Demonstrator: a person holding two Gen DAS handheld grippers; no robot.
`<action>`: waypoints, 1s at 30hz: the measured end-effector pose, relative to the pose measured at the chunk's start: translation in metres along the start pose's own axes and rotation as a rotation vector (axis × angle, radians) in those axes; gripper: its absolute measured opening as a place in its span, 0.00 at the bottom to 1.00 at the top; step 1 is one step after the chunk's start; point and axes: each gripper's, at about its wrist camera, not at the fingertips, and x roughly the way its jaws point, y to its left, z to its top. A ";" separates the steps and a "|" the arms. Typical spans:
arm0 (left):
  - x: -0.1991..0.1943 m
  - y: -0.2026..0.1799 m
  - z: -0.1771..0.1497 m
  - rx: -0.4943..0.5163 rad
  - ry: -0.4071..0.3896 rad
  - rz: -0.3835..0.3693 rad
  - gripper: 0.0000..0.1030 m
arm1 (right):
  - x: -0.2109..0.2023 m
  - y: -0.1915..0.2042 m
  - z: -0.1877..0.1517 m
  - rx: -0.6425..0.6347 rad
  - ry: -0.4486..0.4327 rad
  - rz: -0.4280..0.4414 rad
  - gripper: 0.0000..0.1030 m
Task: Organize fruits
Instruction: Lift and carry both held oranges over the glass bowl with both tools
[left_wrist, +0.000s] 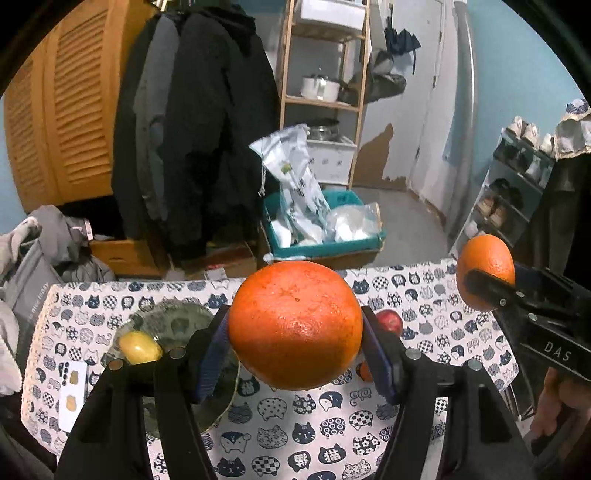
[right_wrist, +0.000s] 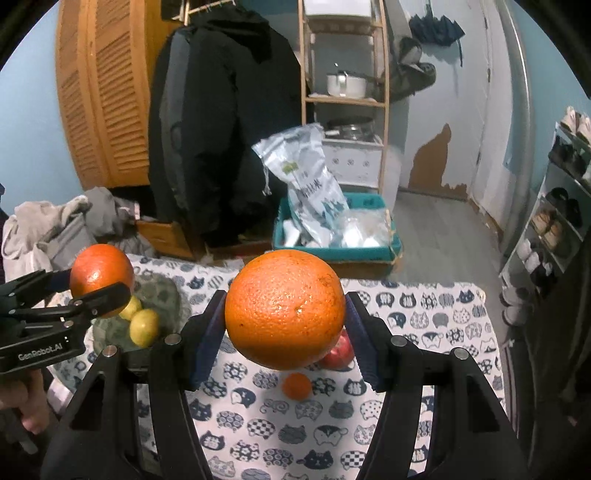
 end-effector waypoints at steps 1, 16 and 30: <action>-0.003 0.002 0.001 -0.003 -0.008 0.001 0.66 | -0.002 0.002 0.001 -0.003 -0.006 0.004 0.61; -0.030 0.043 0.005 -0.051 -0.065 0.054 0.66 | 0.002 0.039 0.023 -0.030 -0.034 0.081 0.61; -0.020 0.115 -0.012 -0.137 -0.021 0.172 0.66 | 0.044 0.102 0.039 -0.082 0.016 0.187 0.61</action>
